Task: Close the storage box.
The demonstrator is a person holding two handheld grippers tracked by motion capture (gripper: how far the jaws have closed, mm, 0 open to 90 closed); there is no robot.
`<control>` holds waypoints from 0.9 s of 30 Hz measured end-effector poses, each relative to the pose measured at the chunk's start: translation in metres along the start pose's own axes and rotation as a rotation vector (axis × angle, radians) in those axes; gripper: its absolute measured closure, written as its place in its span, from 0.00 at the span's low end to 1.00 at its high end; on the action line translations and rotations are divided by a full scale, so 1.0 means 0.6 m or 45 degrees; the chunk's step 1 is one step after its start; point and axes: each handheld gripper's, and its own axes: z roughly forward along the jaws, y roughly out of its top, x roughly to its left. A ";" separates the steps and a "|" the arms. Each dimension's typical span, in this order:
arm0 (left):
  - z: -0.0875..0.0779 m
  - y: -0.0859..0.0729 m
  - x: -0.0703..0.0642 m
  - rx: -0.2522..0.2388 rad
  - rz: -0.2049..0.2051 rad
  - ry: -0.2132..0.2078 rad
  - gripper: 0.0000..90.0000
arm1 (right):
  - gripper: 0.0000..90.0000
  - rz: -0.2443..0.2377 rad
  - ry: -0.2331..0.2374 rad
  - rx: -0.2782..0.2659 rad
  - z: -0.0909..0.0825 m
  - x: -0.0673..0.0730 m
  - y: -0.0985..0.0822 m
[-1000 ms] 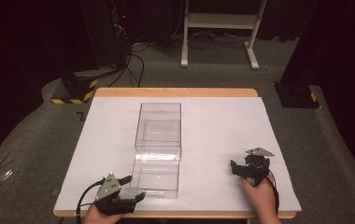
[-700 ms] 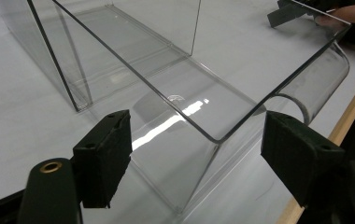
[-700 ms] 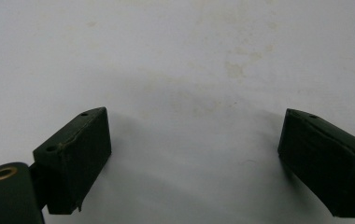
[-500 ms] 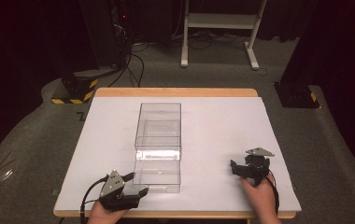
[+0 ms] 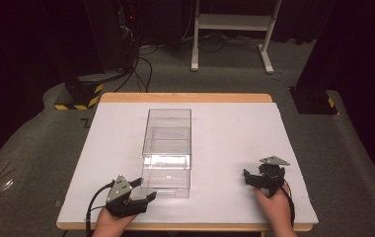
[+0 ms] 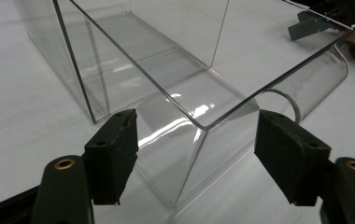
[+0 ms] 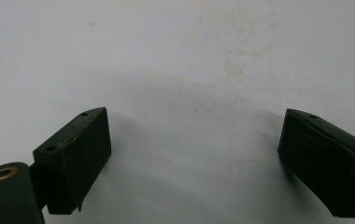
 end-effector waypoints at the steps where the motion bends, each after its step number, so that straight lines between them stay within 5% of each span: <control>1: 0.000 0.000 0.000 0.000 0.000 0.000 0.35 | 0.10 0.000 0.000 0.000 0.000 0.000 0.000; 27: 0.018 0.010 0.020 0.012 0.013 0.031 0.41 | 0.10 0.000 0.000 -0.001 0.000 0.000 0.000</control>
